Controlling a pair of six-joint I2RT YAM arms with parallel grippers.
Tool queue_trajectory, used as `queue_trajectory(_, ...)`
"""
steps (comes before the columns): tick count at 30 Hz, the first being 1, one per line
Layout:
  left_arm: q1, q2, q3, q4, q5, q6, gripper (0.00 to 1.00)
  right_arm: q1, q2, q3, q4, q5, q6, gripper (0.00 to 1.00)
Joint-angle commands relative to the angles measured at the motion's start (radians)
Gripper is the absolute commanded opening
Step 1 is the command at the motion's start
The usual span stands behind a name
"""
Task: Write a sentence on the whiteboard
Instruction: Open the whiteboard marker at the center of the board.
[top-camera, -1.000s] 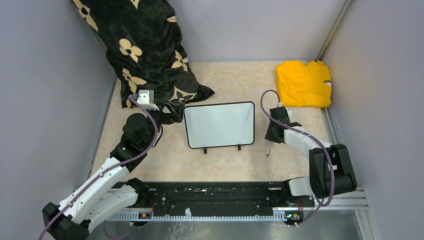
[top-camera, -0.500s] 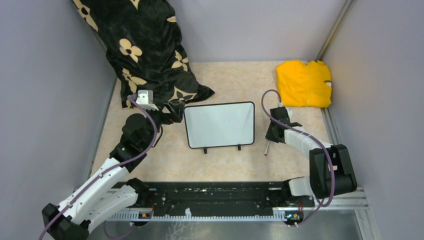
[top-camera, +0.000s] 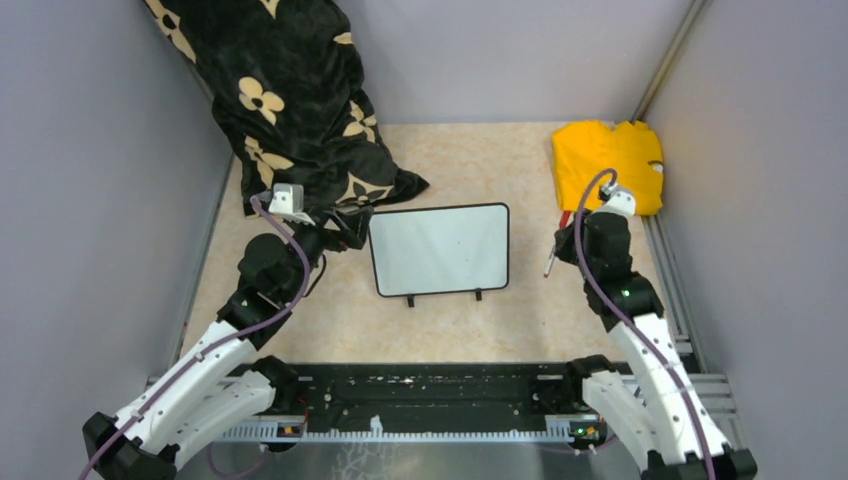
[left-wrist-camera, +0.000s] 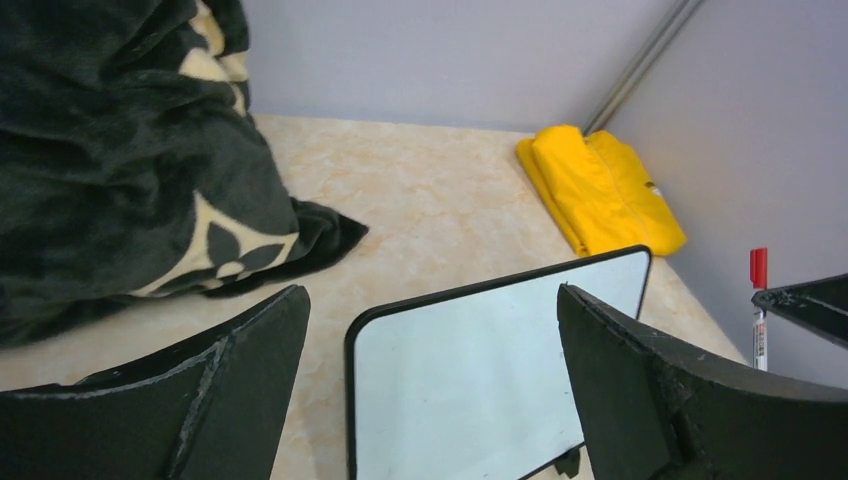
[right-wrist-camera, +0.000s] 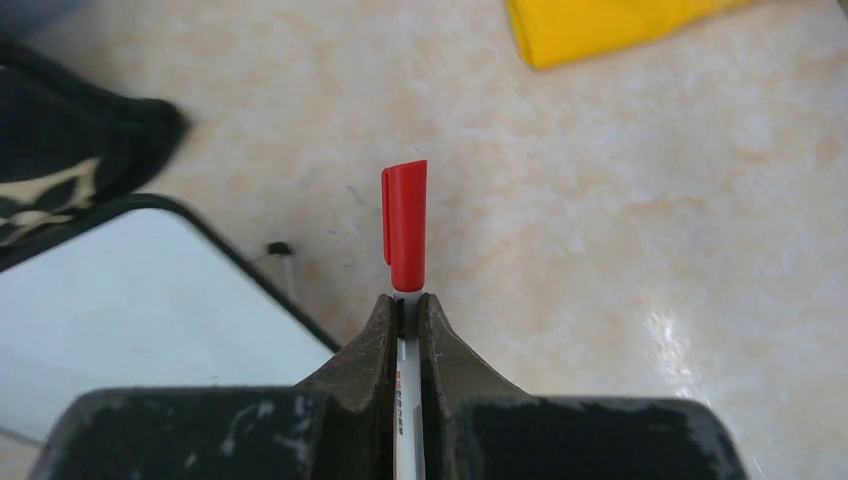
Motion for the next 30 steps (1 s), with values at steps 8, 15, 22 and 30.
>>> queue_trajectory(8, -0.015, 0.017, -0.041, 0.271, 0.650, 0.002, 0.99, 0.154, -0.210, 0.109, 0.184, -0.673, -0.184, 0.00)
queue_trajectory(15, -0.015, 0.097, -0.002, 0.414, 0.931, -0.223, 0.99, 0.315, -0.156, 0.092, 0.347, -0.768, -0.136, 0.00)
queue_trajectory(22, -0.016, 0.134, 0.014, 0.445, 0.953, -0.311, 0.99, 0.548, -0.035, 0.048, 0.554, -0.667, -0.121, 0.00)
queue_trajectory(30, -0.016, 0.184, 0.020, 0.468, 0.998, -0.373, 0.99, 0.633, 0.063, 0.038, 0.672, -0.621, -0.107, 0.00)
